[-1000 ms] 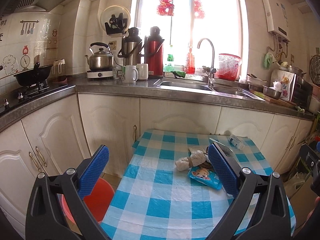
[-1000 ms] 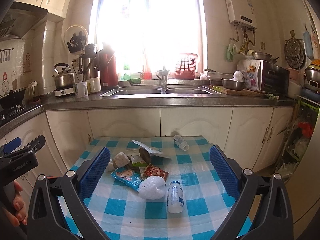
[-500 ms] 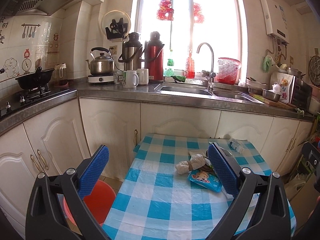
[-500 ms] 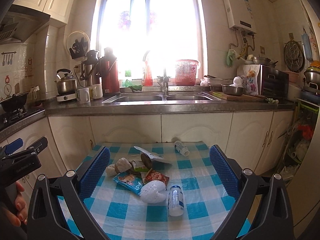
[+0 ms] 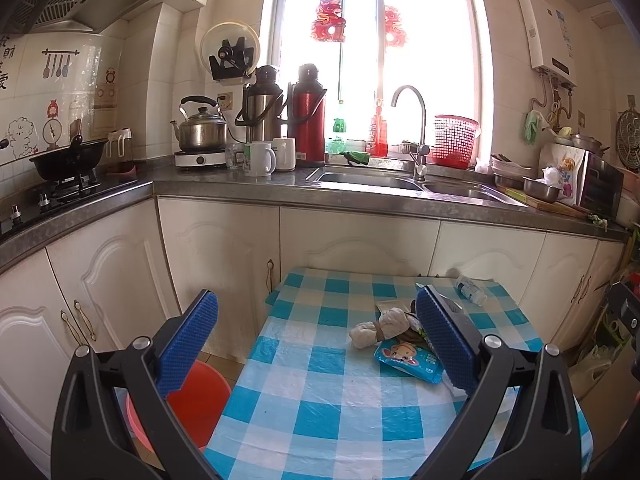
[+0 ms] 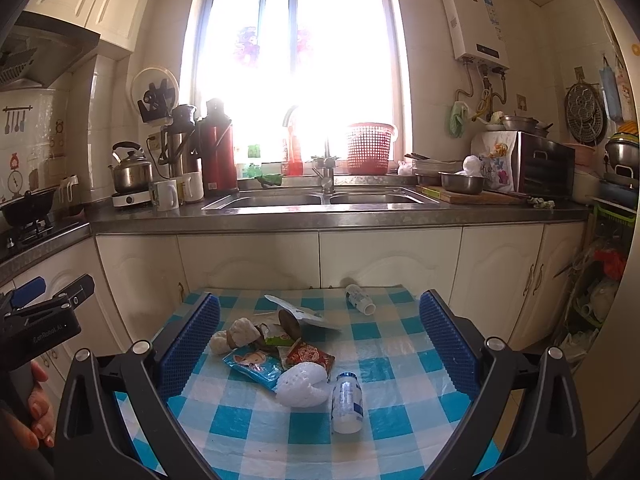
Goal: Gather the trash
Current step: 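Move the left tool toward the white foam net while the right tool approaches the yogurt bottle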
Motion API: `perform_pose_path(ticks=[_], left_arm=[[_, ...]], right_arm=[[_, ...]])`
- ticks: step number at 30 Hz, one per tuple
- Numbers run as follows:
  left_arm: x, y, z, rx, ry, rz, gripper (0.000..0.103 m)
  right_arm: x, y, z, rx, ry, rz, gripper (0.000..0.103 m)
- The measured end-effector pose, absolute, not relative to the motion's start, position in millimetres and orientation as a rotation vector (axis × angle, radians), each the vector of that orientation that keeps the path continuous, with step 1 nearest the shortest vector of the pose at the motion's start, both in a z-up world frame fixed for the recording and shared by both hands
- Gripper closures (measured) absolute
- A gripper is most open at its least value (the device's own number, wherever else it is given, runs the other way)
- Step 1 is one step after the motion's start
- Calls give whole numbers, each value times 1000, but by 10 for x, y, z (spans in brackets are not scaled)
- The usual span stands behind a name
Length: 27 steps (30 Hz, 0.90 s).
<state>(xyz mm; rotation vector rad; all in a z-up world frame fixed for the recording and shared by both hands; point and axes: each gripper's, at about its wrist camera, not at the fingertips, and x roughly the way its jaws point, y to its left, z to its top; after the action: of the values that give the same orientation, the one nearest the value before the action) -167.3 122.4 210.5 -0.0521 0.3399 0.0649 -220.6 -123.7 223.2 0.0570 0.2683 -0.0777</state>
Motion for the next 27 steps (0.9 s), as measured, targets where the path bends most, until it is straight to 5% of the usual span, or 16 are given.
perform_pose_path(ticks=[27], left_arm=[[-1500,1076,1659,-51,390,7,4]], right_arm=[[-1953,-1564,1705,118,372,-53,5]])
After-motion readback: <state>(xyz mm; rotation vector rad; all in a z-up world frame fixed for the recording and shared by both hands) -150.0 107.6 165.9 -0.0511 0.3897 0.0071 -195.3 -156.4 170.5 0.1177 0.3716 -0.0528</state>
